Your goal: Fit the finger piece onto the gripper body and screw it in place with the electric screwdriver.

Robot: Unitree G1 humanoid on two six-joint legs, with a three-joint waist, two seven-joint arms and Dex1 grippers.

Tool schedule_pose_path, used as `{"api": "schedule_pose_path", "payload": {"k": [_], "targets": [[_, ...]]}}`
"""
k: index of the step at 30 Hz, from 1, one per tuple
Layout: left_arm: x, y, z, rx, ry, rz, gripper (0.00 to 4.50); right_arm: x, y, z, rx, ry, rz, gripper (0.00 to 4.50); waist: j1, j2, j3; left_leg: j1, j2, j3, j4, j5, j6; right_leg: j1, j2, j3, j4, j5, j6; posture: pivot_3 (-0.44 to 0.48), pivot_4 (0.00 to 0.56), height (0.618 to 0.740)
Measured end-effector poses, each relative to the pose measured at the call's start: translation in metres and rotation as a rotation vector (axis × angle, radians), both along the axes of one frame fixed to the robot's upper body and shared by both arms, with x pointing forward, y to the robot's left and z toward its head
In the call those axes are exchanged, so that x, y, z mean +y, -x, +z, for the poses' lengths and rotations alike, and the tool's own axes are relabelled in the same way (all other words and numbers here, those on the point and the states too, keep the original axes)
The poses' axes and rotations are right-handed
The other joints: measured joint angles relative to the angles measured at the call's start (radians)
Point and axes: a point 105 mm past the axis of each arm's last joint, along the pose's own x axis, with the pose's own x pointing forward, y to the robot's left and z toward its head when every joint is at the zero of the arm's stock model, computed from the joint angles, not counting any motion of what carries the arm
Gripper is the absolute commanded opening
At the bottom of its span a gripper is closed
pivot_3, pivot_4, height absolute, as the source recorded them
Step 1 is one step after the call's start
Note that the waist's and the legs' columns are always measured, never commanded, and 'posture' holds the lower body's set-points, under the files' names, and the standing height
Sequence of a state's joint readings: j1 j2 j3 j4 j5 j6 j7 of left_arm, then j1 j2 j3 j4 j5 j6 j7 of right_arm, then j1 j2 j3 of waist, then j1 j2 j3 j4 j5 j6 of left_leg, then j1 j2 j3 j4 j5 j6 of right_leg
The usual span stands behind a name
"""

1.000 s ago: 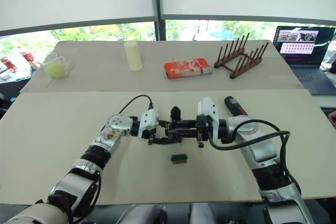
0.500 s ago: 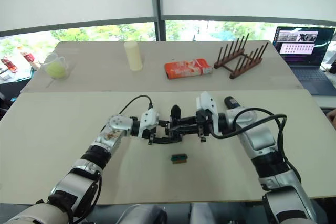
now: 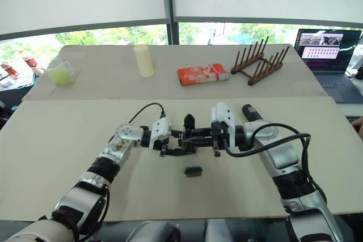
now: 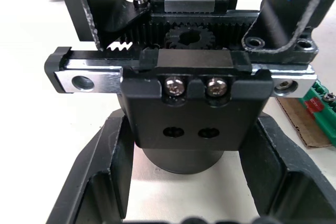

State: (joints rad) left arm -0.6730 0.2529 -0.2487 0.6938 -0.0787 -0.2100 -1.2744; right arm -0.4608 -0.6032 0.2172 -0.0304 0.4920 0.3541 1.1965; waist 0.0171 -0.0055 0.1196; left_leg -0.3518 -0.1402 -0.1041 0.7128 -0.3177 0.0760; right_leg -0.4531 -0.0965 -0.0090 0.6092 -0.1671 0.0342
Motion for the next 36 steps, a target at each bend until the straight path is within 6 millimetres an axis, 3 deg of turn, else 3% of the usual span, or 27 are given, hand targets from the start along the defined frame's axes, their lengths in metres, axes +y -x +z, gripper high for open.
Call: {"api": "schedule_pose_path", "payload": {"k": [4,6,8,11,15,23,27,31,32,36], "targets": [[0.000,0.000,0.000,0.000,0.001,0.000,2.30,-0.001,0.000,0.001,-0.008,0.003,0.000,0.32,0.001,0.000,0.000,0.000,0.000,0.000,0.000,0.000,0.000,0.000,0.000,0.000,0.000,0.000,0.000,0.000,0.150,0.740],[-0.001,0.000,0.000,-0.001,0.003,-0.002,2.30,-0.002,0.000,0.003,-0.029,0.018,-0.007,1.39,0.002,0.000,0.000,-0.001,0.000,0.000,0.000,0.000,0.000,-0.001,0.000,0.000,0.000,0.000,0.000,0.000,0.150,0.740],[-0.002,0.000,0.001,-0.001,0.012,0.004,2.30,-0.015,0.000,-0.009,-0.013,0.109,-0.056,2.07,0.009,-0.002,0.002,-0.002,0.000,0.000,0.000,0.000,0.000,-0.003,0.000,-0.001,0.000,0.000,0.000,0.000,0.150,0.740],[0.000,-0.002,0.002,-0.004,0.020,0.012,2.30,-0.018,0.002,-0.001,-0.046,0.128,-0.075,3.07,0.005,0.000,0.004,-0.005,0.000,0.001,0.000,0.000,0.000,-0.005,-0.001,0.001,0.000,0.000,0.000,0.000,0.150,0.740],[-0.003,-0.001,0.001,0.004,0.031,0.010,2.30,-0.028,0.007,0.017,-0.105,0.149,-0.098,3.12,0.007,0.000,0.005,-0.005,0.000,0.000,0.000,0.000,0.000,-0.005,-0.002,0.000,-0.001,0.000,0.000,0.000,0.150,0.740],[-0.010,-0.003,0.000,0.021,0.055,0.013,2.30,-0.048,0.023,0.029,-0.120,0.200,-0.136,3.12,0.022,-0.001,0.005,-0.006,0.000,0.001,0.000,0.000,0.001,-0.004,-0.004,-0.001,-0.003,0.000,0.000,0.000,0.150,0.740],[-0.018,-0.006,-0.001,0.031,0.065,0.025,2.30,-0.072,0.025,0.041,-0.104,0.254,-0.223,3.12,0.036,-0.001,0.006,-0.007,-0.001,0.001,0.001,-0.001,0.002,-0.004,-0.005,-0.001,-0.003,0.000,0.000,0.000,0.150,0.740],[-0.011,-0.015,-0.007,0.043,0.013,0.076,4.29,-0.101,0.021,0.045,-0.052,0.369,-0.350,4.33,0.032,-0.001,0.006,-0.007,-0.002,0.001,0.001,-0.001,0.002,-0.004,-0.008,-0.002,-0.003,0.000,0.001,0.000,0.150,0.740],[-0.008,-0.015,-0.007,0.040,0.006,0.075,4.48,-0.107,0.020,0.045,-0.029,0.395,-0.378,4.48,0.028,-0.001,0.006,-0.007,-0.001,0.001,0.000,-0.001,0.002,-0.004,-0.008,-0.001,-0.002,0.000,0.001,0.000,0.150,0.740],[0.015,-0.014,-0.006,0.036,-0.042,0.074,4.48,-0.131,0.015,0.055,0.057,0.494,-0.505,4.48,0.007,-0.001,0.006,-0.006,0.000,0.001,-0.002,-0.001,0.001,-0.006,-0.010,-0.002,-0.001,0.000,0.000,0.000,0.150,0.740]]}}
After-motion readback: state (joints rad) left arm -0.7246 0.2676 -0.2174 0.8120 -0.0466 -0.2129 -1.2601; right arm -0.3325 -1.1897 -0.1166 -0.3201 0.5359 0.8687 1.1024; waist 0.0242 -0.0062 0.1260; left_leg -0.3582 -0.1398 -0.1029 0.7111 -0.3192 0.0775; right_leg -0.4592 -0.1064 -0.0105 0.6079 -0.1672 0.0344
